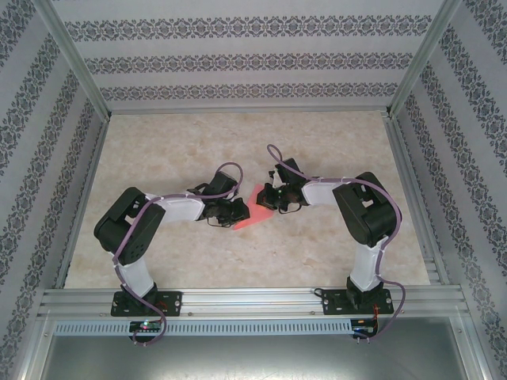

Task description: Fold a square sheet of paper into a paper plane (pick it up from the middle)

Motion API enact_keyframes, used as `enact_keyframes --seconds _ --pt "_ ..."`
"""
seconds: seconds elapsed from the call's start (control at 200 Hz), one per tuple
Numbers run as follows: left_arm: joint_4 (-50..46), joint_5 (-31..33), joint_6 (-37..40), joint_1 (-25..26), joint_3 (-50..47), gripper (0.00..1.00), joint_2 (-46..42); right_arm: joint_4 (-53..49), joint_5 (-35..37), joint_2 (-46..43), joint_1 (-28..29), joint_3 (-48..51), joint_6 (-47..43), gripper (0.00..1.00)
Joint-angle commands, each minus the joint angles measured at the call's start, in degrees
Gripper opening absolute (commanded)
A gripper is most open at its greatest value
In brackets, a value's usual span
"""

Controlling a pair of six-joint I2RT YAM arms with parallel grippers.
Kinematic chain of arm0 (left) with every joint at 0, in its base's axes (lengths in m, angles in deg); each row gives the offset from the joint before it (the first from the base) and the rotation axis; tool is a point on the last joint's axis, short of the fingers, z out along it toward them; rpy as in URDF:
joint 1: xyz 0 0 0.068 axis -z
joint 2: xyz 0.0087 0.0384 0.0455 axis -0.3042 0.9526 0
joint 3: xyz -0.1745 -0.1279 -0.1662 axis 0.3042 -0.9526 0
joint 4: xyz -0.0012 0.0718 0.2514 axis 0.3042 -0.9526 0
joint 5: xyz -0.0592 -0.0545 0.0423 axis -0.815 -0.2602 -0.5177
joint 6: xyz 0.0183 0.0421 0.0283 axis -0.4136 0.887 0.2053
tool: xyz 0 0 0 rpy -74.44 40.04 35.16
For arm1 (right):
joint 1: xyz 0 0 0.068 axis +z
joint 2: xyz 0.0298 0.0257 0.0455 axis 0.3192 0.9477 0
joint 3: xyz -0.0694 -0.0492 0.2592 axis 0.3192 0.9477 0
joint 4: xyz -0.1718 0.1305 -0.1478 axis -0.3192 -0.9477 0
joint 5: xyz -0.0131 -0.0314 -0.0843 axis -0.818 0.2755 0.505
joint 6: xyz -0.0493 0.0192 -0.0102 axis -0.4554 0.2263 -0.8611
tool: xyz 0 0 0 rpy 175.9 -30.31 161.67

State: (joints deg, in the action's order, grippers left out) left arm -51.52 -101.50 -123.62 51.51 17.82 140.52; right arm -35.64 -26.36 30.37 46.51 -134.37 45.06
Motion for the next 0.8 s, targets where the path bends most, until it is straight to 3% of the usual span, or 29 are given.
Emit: enact_keyframes --seconds 0.0,0.225,0.794 --pt "-2.62 1.08 -1.47 0.65 -2.13 0.18 -2.55 -7.89 8.46 5.07 -0.04 1.7 -1.22 0.03" --pt "-0.72 -0.55 -4.37 0.66 -5.26 0.16 -7.0 -7.17 7.86 5.62 -0.13 1.74 -0.83 0.03" --pt "-2.4 1.89 -5.74 0.65 -9.02 0.15 -5.9 -7.38 7.82 6.81 -0.13 1.69 -0.7 0.03"
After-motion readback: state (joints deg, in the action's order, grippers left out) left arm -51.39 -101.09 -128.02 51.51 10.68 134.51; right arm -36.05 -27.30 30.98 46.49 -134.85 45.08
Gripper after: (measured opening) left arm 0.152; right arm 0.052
